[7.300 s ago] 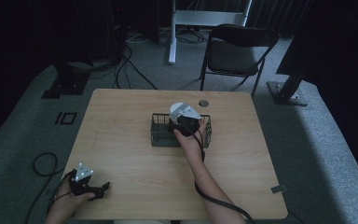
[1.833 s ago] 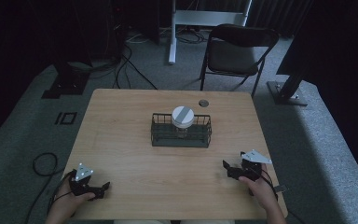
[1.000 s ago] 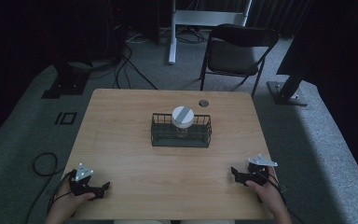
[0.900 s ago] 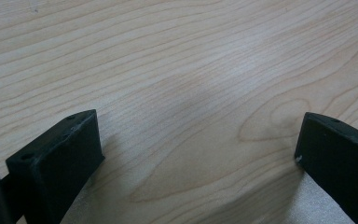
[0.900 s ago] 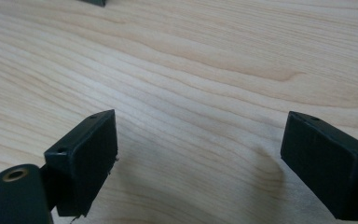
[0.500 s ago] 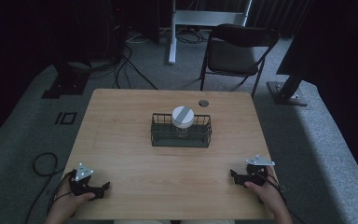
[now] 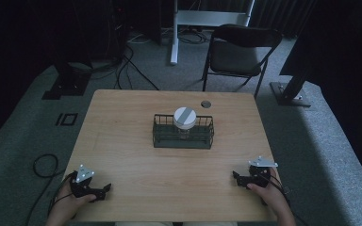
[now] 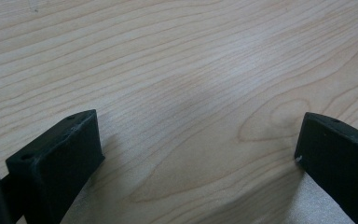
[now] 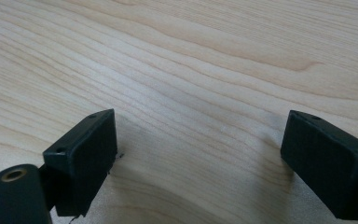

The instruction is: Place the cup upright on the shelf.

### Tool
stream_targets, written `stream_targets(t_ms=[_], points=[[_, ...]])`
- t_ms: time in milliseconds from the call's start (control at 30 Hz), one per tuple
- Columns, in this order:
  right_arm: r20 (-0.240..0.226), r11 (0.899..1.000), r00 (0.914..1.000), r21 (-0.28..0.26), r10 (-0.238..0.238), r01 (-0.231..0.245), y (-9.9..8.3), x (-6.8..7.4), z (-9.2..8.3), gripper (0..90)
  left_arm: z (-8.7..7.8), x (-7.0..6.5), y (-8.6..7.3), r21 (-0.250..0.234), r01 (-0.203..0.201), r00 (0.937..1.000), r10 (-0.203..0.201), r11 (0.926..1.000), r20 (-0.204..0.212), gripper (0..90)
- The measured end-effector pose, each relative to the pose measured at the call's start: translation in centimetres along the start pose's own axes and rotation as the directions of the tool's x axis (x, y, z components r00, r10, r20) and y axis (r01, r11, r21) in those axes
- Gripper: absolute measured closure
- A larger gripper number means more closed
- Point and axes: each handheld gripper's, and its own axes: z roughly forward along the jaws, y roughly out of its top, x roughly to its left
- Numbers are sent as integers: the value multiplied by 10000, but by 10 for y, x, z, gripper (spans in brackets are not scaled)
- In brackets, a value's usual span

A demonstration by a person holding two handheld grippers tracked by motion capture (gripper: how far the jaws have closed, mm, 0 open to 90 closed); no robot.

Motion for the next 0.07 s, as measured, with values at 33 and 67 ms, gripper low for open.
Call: stream_targets(t_ms=[33, 67], points=[[0, 10000, 10000, 2, 3, -3, 0, 0, 0, 104, 0, 0, 0, 0, 0, 10000, 0, 10000, -3, 7], [0, 10000, 10000, 2, 3, -3, 0, 0, 0, 104, 0, 0, 0, -1, -1, 10000, 1, 10000, 0, 7]])
